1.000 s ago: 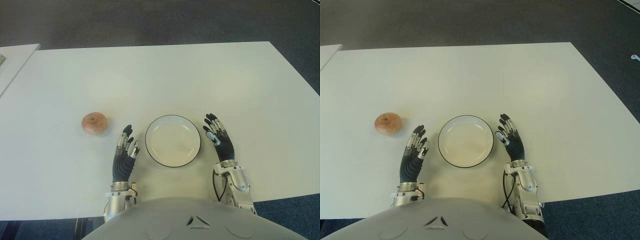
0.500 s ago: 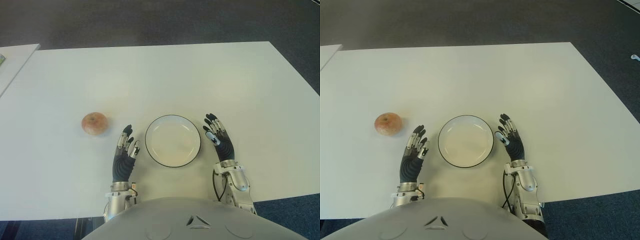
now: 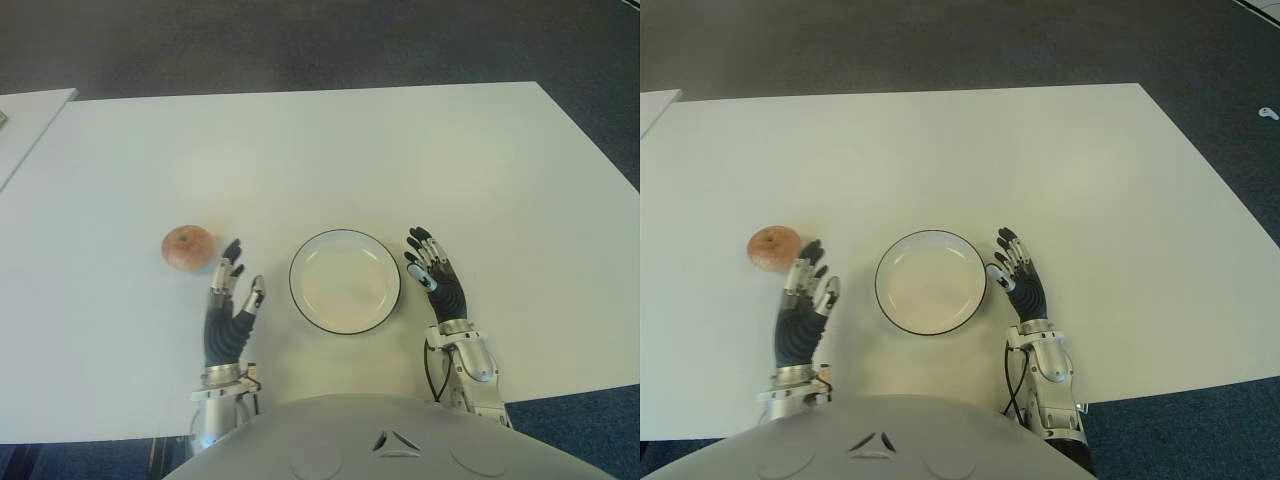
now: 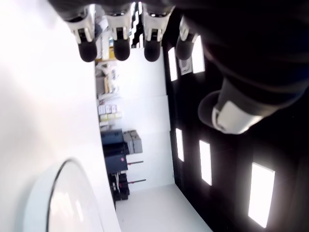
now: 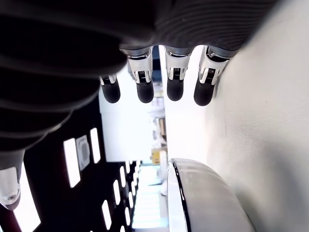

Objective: Put the apples into the plate.

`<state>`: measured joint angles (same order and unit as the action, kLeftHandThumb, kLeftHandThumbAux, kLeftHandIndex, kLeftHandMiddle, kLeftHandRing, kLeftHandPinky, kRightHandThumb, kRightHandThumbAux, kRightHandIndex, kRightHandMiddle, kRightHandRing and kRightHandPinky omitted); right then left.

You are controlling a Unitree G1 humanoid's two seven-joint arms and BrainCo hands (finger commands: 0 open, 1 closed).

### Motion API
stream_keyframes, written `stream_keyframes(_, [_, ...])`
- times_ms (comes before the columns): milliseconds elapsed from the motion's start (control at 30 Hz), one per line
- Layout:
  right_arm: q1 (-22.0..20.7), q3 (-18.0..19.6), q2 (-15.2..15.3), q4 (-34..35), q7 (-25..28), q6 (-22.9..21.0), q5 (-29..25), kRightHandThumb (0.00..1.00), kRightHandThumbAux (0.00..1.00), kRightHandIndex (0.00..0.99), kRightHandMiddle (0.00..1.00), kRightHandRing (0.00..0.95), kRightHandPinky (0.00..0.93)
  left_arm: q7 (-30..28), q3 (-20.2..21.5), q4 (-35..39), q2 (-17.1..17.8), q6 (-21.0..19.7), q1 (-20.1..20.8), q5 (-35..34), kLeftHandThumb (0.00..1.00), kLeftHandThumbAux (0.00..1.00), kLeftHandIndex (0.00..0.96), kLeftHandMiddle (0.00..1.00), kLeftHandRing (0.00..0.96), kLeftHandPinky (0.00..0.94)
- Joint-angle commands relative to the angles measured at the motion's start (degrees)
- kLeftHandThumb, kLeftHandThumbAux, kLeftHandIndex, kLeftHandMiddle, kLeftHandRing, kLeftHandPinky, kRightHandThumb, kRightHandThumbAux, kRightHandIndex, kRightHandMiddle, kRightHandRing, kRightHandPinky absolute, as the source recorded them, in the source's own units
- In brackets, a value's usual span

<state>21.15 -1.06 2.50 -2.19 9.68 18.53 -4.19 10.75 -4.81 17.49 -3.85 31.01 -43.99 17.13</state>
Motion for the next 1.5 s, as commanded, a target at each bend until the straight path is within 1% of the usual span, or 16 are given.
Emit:
stream_keyframes(33, [0.42,0.13,0.1,-1.99,-0.41,-1.03,0.45,0.221,0.501,0.0,0.0,0.0,0.0,3.52,1.81,3.95,0.01,-2.42,-2.19,10.97,0.096,0.591,0.0,0.0,0.0,0.023])
stream_keyframes(133, [0.17,0.04,-0.08,-2.38,-0.45,-1.07,0.32,0.218,0.499,0.0,0.0,0.0,0.0,5.61,4.01,9.0,0.92,-3.35,-3.43,20.44,0.126,0.57,0.0,0.0,0.0,0.034])
stream_keyframes(233, [0.09,-0.11,-0.24,-2.66,-0.47,-1.04,0.3,0.216,0.498,0.0,0.0,0.0,0.0,8.08,6.34,13.34,1.26,-4.64,-2.97,29.23,0.168,0.523,0.0,0.0,0.003,0.04])
stream_keyframes(300, [0.05,-0.2,-0.33,-2.79,-0.52,-1.01,0.35,0.215,0.498,0.0,0.0,0.0,0.0,8.99,6.82,14.32,1.33,-5.2,-2.71,31.74,0.181,0.504,0.0,0.001,0.005,0.04])
stream_keyframes(400, [0.06,-0.37,-0.54,-3.07,-0.52,-0.97,0.32,0.218,0.501,0.0,0.0,0.0,0.0,11.83,9.78,17.9,2.8,-7.03,-0.03,40.87,0.222,0.461,0.01,0.008,0.011,0.048])
stream_keyframes(433, [0.06,-0.41,-0.61,-3.16,-0.52,-0.94,0.3,0.219,0.501,0.0,0.0,0.0,0.0,12.48,10.4,18.56,3.18,-7.47,0.45,42.89,0.239,0.444,0.016,0.011,0.012,0.049])
stream_keyframes(467, [0.06,-0.46,-0.68,-3.27,-0.41,-0.87,0.17,0.219,0.501,0.0,0.0,0.0,0.0,12.44,11.98,19.62,4.37,-8.41,1.01,45.64,0.245,0.438,0.018,0.012,0.013,0.049])
stream_keyframes(533, [0.06,-0.52,-0.76,-3.4,-0.28,-0.79,0.02,0.223,0.502,0.0,0.0,0.0,0.0,11.94,14.18,20.97,6.05,-9.9,1.75,48.9,0.269,0.403,0.035,0.014,0.008,0.034])
stream_keyframes(633, [0.05,-0.57,-0.74,-3.33,-0.31,-1.21,0.02,0.232,0.5,0.0,0.0,0.0,0.0,10.32,16.51,22.03,7.91,-11.7,2.56,50.93,0.28,0.377,0.046,0.013,0.003,0.023])
stream_keyframes(733, [0.0,-0.51,-0.74,-3.32,-0.53,-1.64,0.14,0.249,0.49,0.0,0.0,0.0,0.0,7.29,18.81,23.53,10.41,-13.58,3.33,52.88,0.277,0.356,0.053,0.009,0.001,0.01])
stream_keyframes(833, [-0.09,-0.45,-0.79,-3.45,-0.6,-1.6,0.12,0.26,0.483,0.0,0.0,0.0,0.0,5.35,19.76,24.17,12.32,-14.93,3.74,53.67,0.277,0.344,0.056,0.004,0.0,0.003])
stream_keyframes(900, [-0.22,-0.38,-0.8,-3.62,-0.63,-1.6,0.05,0.264,0.48,0.0,0.0,0.0,0.0,3.81,20.73,23.16,14.09,-15.86,4.32,53.25,0.285,0.334,0.056,0.002,0.0,0.001])
stream_keyframes(1167, [-0.6,-0.2,-0.63,-4.52,-0.31,-1.23,-0.17,0.254,0.488,0.0,0.0,0.0,0.0,-0.23,23.33,15.17,20.53,-19.02,8.62,49.98,0.282,0.276,0.047,0.0,0.0,0.0])
stream_keyframes(1300, [-0.84,-0.05,-0.6,-5.28,-0.04,-0.67,-0.54,0.249,0.491,0.0,0.0,0.0,0.0,-0.31,25.01,8.42,25.47,-19.54,10.73,47.75,0.27,0.246,0.032,0.0,0.0,0.0])
stream_keyframes(1367, [-1.02,0.01,-0.58,-5.74,0.07,-0.25,-0.59,0.244,0.493,0.0,0.0,0.0,0.0,-0.4,25.19,6.65,27.04,-19.74,11.33,47.35,0.266,0.233,0.019,0.0,0.0,0.0])
stream_keyframes(1500, [-1.22,0.02,-0.59,-6.38,-0.05,0.44,-0.26,0.234,0.497,0.0,0.0,0.0,0.0,0.79,24.21,3.14,29.76,-20.27,12.93,47.12,0.264,0.22,0.004,0.0,0.0,0.0])
